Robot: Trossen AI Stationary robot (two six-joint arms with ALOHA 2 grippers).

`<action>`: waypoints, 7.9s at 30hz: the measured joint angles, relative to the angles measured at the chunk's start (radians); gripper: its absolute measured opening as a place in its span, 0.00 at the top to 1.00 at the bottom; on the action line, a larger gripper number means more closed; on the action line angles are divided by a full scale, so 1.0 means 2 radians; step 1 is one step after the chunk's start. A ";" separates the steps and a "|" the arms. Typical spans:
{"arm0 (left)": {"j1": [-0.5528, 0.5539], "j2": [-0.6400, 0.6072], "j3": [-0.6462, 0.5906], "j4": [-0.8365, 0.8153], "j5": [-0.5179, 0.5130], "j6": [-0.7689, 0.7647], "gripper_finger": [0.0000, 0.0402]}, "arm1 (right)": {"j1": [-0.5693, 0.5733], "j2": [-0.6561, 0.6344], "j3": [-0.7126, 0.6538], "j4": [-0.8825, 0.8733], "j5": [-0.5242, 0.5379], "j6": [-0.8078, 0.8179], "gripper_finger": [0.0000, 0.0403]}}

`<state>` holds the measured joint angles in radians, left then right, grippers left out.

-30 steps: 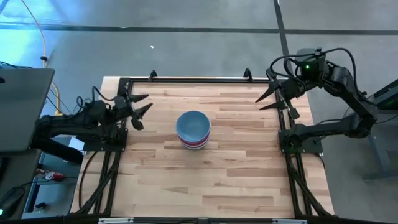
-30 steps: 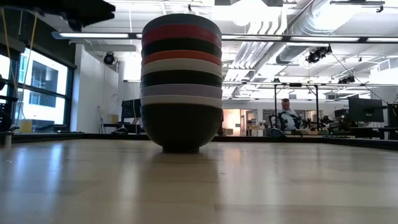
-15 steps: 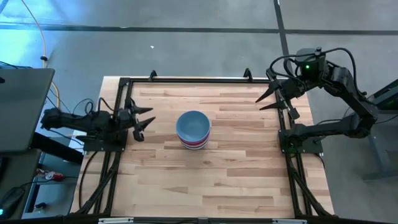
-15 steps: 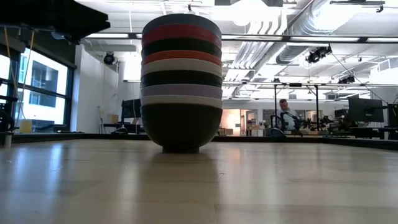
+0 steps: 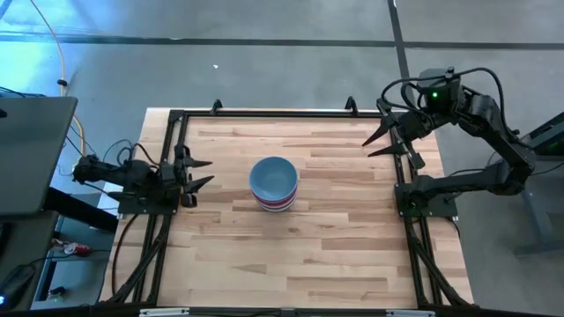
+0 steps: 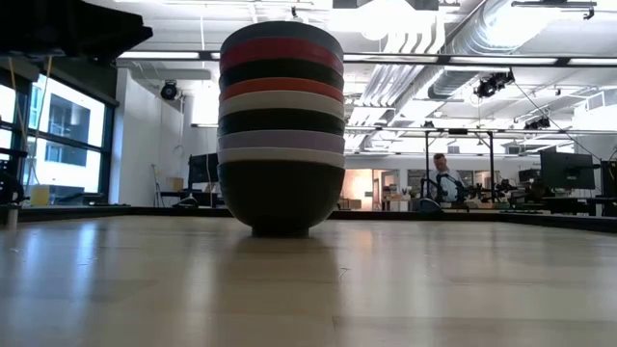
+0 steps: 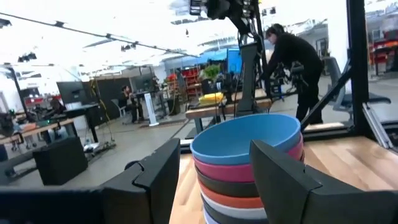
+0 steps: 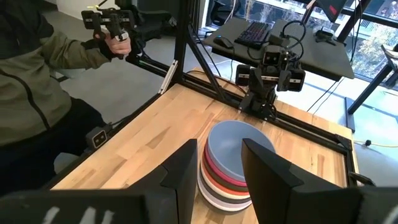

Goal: Nest bowls inside each other
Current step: Return to Home Position

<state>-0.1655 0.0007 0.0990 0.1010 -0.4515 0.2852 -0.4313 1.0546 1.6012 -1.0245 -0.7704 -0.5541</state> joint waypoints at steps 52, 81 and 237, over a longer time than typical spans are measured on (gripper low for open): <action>0.142 0.002 -0.043 0.006 0.229 -0.082 0.63 | 0.000 0.031 0.000 0.036 -0.037 0.012 0.71; 0.107 0.028 -0.043 -0.035 0.280 -0.141 0.63 | 0.000 0.031 0.000 0.054 -0.020 0.040 0.71; 0.106 0.028 -0.043 -0.046 0.220 -0.124 0.63 | 0.196 -0.408 -0.724 0.599 0.442 0.216 0.71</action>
<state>0.0457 0.0570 0.0128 0.0086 -0.0113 0.0376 -0.0402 0.2379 0.1528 0.1726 0.1127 -0.1231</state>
